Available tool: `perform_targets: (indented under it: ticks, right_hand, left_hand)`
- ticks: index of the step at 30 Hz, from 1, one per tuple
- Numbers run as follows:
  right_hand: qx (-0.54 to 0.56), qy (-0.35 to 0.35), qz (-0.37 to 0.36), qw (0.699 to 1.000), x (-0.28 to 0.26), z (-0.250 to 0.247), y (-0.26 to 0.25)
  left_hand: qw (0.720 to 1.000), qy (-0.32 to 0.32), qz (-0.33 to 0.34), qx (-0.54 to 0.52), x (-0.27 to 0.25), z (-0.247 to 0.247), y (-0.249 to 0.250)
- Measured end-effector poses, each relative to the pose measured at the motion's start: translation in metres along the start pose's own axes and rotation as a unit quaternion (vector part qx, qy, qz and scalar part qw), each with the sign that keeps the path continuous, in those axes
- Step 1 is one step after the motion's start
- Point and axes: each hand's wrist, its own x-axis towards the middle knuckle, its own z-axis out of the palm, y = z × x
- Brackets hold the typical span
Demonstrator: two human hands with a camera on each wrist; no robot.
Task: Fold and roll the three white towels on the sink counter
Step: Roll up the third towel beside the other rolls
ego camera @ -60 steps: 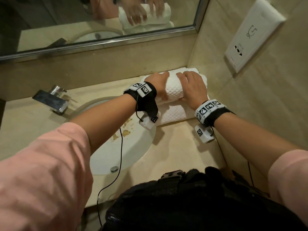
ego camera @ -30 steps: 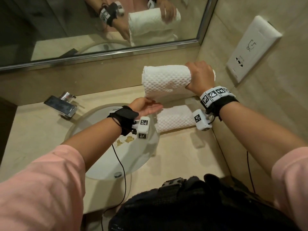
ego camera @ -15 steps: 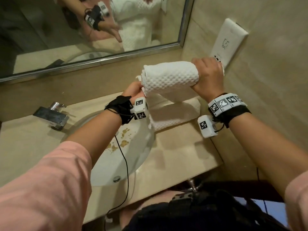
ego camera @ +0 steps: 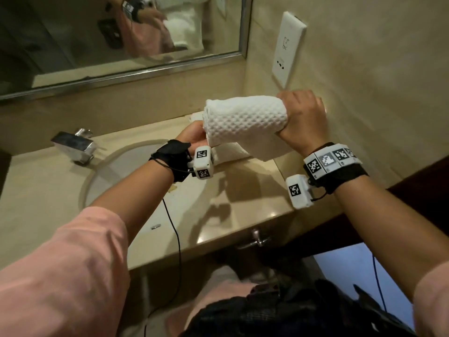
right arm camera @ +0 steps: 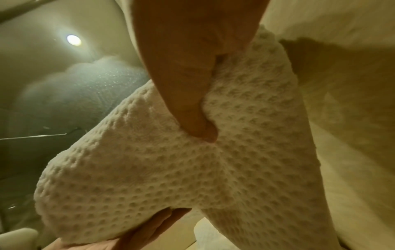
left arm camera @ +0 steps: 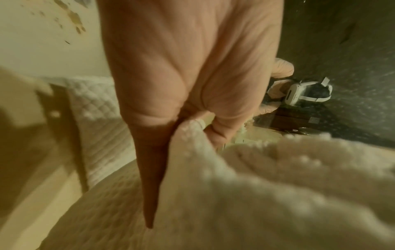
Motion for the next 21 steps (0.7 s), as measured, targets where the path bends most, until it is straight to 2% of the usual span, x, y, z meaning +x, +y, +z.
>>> perform_targets:
  ticks: [2, 4, 5, 6, 7, 8, 9, 11, 14, 17, 19, 21]
  right_hand:
    - [-0.006, -0.014, -0.009, 1.0, -0.02, -0.008, 0.002]
    - [-0.007, -0.024, -0.022, 0.999, -0.042, -0.012, 0.005]
    - [-0.008, -0.025, -0.029, 0.999, -0.053, -0.012, 0.008]
    - [-0.01, -0.027, -0.036, 0.999, -0.063, -0.013, 0.01]
    - [-0.014, -0.031, -0.042, 0.999, -0.073, -0.012, 0.012]
    - [-0.018, -0.035, -0.046, 0.998, -0.081, -0.012, 0.013]
    - [-0.023, -0.038, -0.05, 0.998, -0.087, -0.012, 0.015]
    - [-0.028, -0.035, -0.056, 0.997, -0.094, -0.014, 0.017]
    - [-0.024, -0.013, -0.063, 0.998, -0.097, -0.019, 0.017]
    - [-0.012, 0.026, -0.061, 0.998, -0.097, -0.022, 0.014]
    - [-0.01, 0.041, -0.056, 0.998, -0.102, -0.017, 0.01]
    - [-0.017, 0.02, -0.044, 0.999, -0.116, -0.003, 0.002]
  left_hand:
    - [0.997, 0.04, -0.007, 0.071, -0.015, 0.008, -0.023]
    - [0.975, 0.14, -0.005, 0.174, -0.025, 0.004, -0.047]
    - [0.97, 0.168, 0.002, 0.177, -0.028, 0.002, -0.058]
    - [0.974, 0.139, 0.002, 0.176, -0.033, 0.0, -0.065]
    - [0.989, 0.068, -0.034, 0.128, -0.04, 0.003, -0.072]
    - [0.991, 0.035, -0.08, 0.098, -0.038, -0.004, -0.076]
    - [0.992, 0.001, -0.097, 0.079, -0.035, -0.01, -0.083]
    - [0.991, -0.007, -0.084, 0.107, -0.036, -0.017, -0.093]
    - [0.992, -0.027, -0.062, 0.103, -0.051, 0.004, -0.094]
    - [0.991, 0.031, -0.04, 0.123, -0.046, -0.003, -0.087]
    - [0.984, 0.103, -0.027, 0.146, -0.038, -0.03, -0.082]
    - [0.969, 0.151, -0.053, 0.188, -0.036, -0.065, -0.084]
